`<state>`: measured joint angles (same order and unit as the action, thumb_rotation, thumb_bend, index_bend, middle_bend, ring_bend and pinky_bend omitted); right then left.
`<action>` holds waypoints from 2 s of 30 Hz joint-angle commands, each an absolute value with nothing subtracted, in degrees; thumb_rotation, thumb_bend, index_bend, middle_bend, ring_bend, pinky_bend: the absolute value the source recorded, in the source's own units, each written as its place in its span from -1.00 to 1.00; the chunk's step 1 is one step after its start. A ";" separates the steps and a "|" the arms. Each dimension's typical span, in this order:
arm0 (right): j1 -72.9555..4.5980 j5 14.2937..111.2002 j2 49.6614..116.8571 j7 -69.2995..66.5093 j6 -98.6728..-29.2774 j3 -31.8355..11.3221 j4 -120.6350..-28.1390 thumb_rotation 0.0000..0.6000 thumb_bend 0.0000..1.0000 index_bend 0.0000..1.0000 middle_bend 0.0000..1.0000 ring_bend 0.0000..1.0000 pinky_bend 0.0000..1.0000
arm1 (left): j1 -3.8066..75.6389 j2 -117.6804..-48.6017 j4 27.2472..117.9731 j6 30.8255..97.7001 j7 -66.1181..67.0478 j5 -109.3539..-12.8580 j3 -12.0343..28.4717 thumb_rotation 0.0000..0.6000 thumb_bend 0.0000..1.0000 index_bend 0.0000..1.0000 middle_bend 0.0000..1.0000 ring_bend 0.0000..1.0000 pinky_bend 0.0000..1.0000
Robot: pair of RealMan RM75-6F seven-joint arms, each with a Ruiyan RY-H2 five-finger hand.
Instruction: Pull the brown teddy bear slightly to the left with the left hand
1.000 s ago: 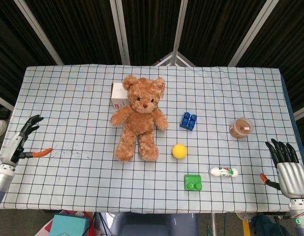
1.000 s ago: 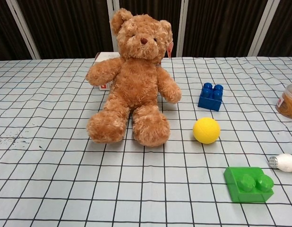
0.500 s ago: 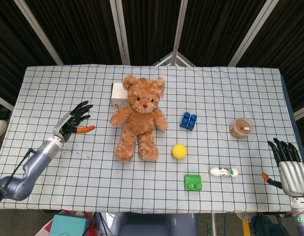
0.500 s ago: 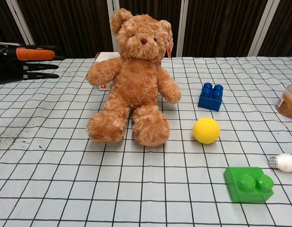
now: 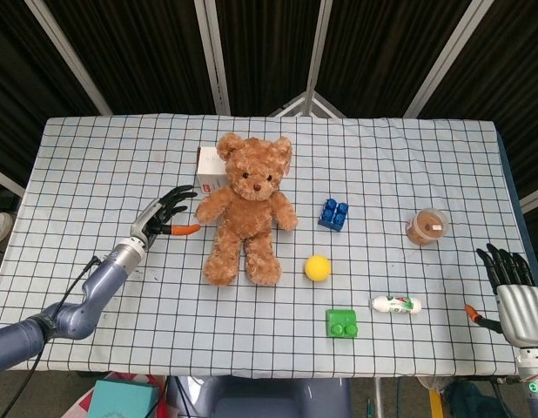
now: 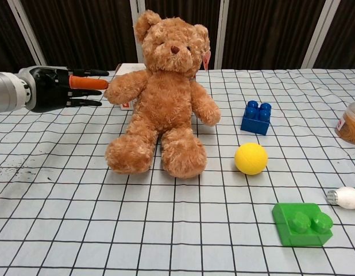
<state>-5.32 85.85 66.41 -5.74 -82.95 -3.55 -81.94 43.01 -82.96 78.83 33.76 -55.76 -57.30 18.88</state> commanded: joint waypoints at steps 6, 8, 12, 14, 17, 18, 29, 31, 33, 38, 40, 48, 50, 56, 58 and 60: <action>-5.13 86.37 66.05 -6.71 -83.51 -3.42 -82.14 1.00 -0.58 -1.00 -0.97 -0.94 -1.00 | 45.20 -86.06 79.12 36.88 -45.43 -49.31 19.33 1.00 -0.77 -0.65 -0.70 -1.00 -0.81; -5.16 86.58 66.00 -6.97 -83.55 -3.36 -82.19 1.00 -0.58 -1.00 -0.97 -0.94 -1.00 | 45.59 -86.66 79.28 37.42 -43.73 -48.07 19.60 1.00 -0.76 -0.64 -0.68 -1.00 -0.81; -5.01 86.66 65.85 -7.32 -83.77 -3.29 -82.29 1.00 -0.58 -1.00 -0.97 -0.94 -1.00 | 46.21 -87.74 79.61 37.62 -41.33 -45.38 20.20 1.00 -0.71 -0.60 -0.65 -1.00 -0.81; -4.96 86.58 65.77 -7.34 -83.76 -3.28 -82.35 1.00 -0.58 -1.00 -0.97 -0.94 -1.00 | 46.60 -88.26 79.56 37.72 -40.01 -44.13 20.43 1.00 -0.68 -0.59 -0.64 -1.00 -0.81; -4.91 86.59 65.65 -7.33 -83.88 -3.29 -82.50 1.00 -0.58 -1.00 -0.97 -0.94 -1.00 | 47.07 -89.07 79.36 38.23 -38.22 -43.07 20.73 1.00 -0.65 -0.58 -0.61 -1.00 -0.81; -4.90 86.59 65.63 -7.31 -83.86 -3.28 -82.51 1.00 -0.58 -1.00 -0.97 -0.94 -1.00 | 47.22 -89.45 79.29 38.39 -37.69 -42.64 20.94 1.00 -0.62 -0.58 -0.59 -1.00 -0.81; -4.85 86.19 65.46 -7.89 -83.62 -3.36 -82.31 1.00 -0.58 -1.00 -0.97 -0.94 -1.00 | 46.79 -92.87 78.58 41.67 -35.68 -39.32 23.71 1.00 -0.18 -0.36 -0.30 -0.98 -0.81; -4.84 86.19 65.43 -8.05 -83.61 -3.35 -82.28 1.00 -0.58 -1.00 -0.97 -0.94 -1.00 | 46.61 -93.63 78.36 43.00 -35.04 -38.43 24.20 1.00 -0.11 -0.31 -0.26 -0.98 -0.81; -4.83 86.18 65.41 -8.11 -83.63 -3.36 -82.27 1.00 -0.58 -1.00 -0.97 -0.94 -1.00 | 46.57 -94.16 78.20 43.92 -34.31 -37.36 24.57 1.00 -0.08 -0.29 -0.24 -0.97 -0.81; -4.83 86.16 65.37 -8.17 -83.51 -3.31 -82.25 1.00 -0.58 -1.00 -0.97 -0.94 -1.00 | 46.67 -95.16 78.09 45.51 -31.77 -34.00 25.14 1.00 -0.06 -0.27 -0.22 -0.97 -0.81; -4.89 86.10 65.40 -8.17 -83.40 -3.34 -82.20 1.00 -0.58 -1.00 -0.97 -0.94 -1.00 | 46.77 -95.36 78.19 45.84 -30.51 -32.61 25.38 1.00 -0.05 -0.26 -0.22 -0.97 -0.81; -4.92 85.95 65.48 -7.95 -83.27 -3.39 -82.22 1.00 -0.58 -1.00 -0.97 -0.94 -1.00 | 46.68 -96.16 78.44 47.62 -26.59 -29.50 26.28 1.00 0.01 -0.20 -0.17 -0.95 -0.81; -4.93 85.92 65.49 -7.93 -83.23 -3.38 -82.24 1.00 -0.58 -1.00 -0.97 -0.94 -1.00 | 46.53 -96.40 78.50 48.21 -26.05 -29.16 26.69 1.00 0.02 -0.19 -0.16 -0.95 -0.81; -4.97 85.97 65.51 -7.85 -83.17 -3.36 -82.27 1.00 -0.58 -1.00 -0.97 -0.94 -1.00 | 45.95 -96.43 79.85 49.55 -25.14 -29.69 28.06 1.00 0.03 -0.12 -0.09 -0.91 -0.81; -4.95 85.97 65.48 -7.90 -83.19 -3.35 -82.30 1.00 -0.58 -1.00 -0.97 -0.94 -1.00 | 45.60 -96.54 80.23 50.43 -24.73 -30.24 28.21 1.00 0.04 -0.09 -0.06 -0.90 -0.81; -4.93 85.96 65.46 -7.96 -83.24 -3.37 -82.31 1.00 -0.58 -1.00 -0.97 -0.94 -1.00 | 45.25 -96.74 80.01 50.94 -24.04 -30.53 27.90 1.00 0.03 -0.06 -0.04 -0.90 -0.81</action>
<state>-4.93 85.96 65.46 -7.95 -83.23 -3.36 -82.30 45.49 -96.61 80.12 50.67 -24.44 -30.38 28.05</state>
